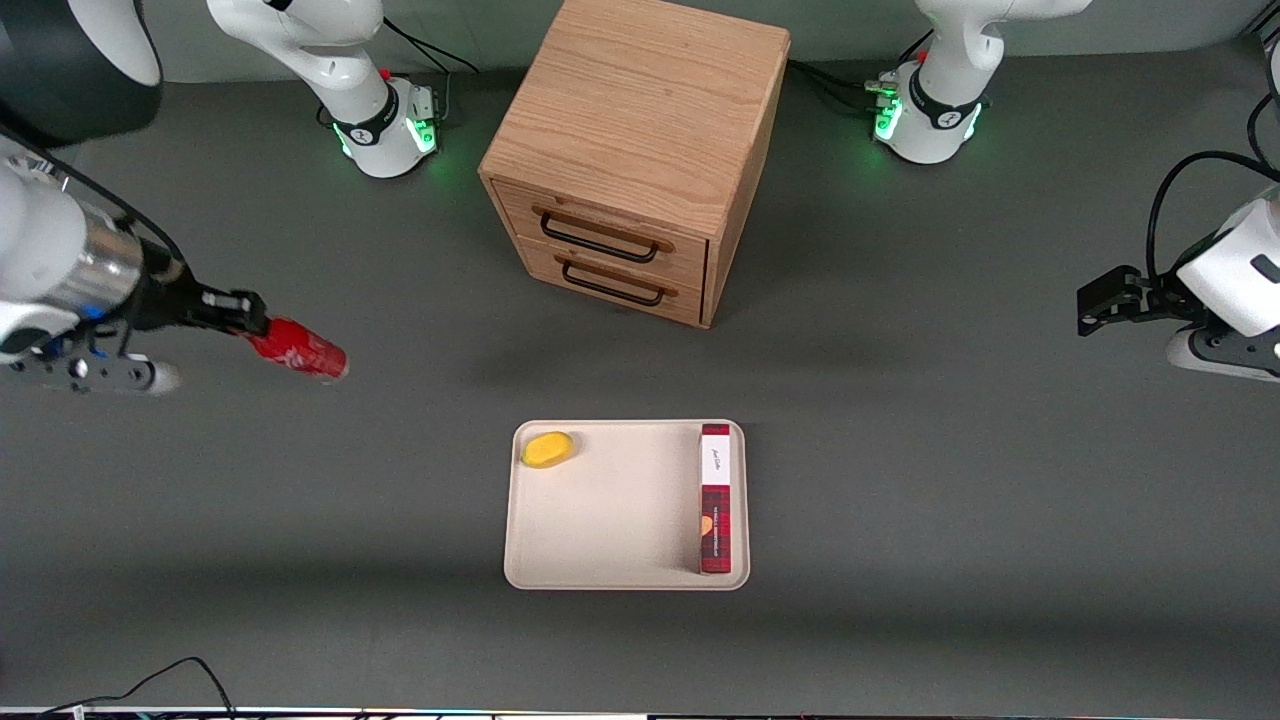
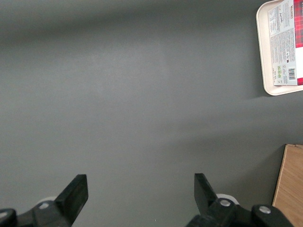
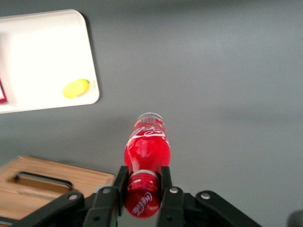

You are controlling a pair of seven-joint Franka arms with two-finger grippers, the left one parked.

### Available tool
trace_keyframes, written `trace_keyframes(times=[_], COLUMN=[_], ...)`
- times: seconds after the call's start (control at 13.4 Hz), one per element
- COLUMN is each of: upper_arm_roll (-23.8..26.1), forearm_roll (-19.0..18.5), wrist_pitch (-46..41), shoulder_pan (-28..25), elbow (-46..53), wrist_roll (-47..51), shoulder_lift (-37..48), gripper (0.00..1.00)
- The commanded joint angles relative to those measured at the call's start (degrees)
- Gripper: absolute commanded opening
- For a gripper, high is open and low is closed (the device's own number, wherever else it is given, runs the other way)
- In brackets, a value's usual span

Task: Place coke bottle on tray
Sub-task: 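Carry the bottle with the right gripper over the white tray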

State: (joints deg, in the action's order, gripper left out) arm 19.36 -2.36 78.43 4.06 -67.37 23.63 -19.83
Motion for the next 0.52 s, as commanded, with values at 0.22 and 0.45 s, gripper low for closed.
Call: trace_keyframes(times=[0.22, 0.45], upper_arm_roll=[9.4, 13.8], forearm_roll=[-10.0, -16.6], wrist_pitch=[7.5, 17.7], shoulder_pan=[-4.4, -6.1], elbow=[11.7, 11.6], wrist_roll=[23.6, 35.5], shoulder_lift=[-16.6, -23.9], gripper=[0.0, 0.0])
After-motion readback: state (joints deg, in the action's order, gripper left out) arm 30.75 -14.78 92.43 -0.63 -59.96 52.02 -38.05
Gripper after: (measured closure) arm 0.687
